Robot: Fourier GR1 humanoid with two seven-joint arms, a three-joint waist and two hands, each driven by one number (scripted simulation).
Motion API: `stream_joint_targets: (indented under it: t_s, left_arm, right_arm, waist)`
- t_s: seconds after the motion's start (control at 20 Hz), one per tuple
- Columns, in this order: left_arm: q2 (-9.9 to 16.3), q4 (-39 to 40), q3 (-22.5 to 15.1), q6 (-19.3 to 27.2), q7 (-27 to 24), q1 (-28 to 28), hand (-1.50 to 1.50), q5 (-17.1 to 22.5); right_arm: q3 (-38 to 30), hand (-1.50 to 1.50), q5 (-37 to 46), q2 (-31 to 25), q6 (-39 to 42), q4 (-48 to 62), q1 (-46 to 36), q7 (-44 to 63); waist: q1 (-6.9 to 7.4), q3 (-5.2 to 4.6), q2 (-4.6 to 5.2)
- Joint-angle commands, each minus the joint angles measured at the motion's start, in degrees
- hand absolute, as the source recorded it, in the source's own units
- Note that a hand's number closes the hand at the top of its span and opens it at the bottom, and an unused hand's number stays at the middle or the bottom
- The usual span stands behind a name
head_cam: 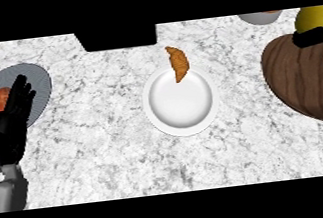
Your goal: Pick the lemon from the plate and place it in the bowl
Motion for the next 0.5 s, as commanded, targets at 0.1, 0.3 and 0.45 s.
stream_joint_targets:
  t_s: [0.1, 0.3, 0.45]
  left_arm:
    - [-0.50, -1.13, -0.03, -0.92, -1.43, 1.75, 0.00, -0.02]
    - [-1.01, 3.36, -0.09, 0.57, -0.95, -3.14, 0.00, -1.71]
    - [0.95, -0.52, 0.64, -1.72, 0.01, -1.13, 0.00, 0.17]
  right_arm:
    - [-7.03, 1.50, -3.67, -1.26, -5.34, 13.81, 0.35, -13.97]
    - [-9.37, 1.50, -3.61, -0.91, -8.58, 23.50, -3.33, -21.11]
    - [-9.00, 1.50, -3.54, -5.18, 2.70, 30.71, -1.60, -13.85]
  waist:
    - [0.59, 0.01, 0.09]
    - [0.47, 0.00, 0.15]
    - [1.64, 0.03, 0.60]
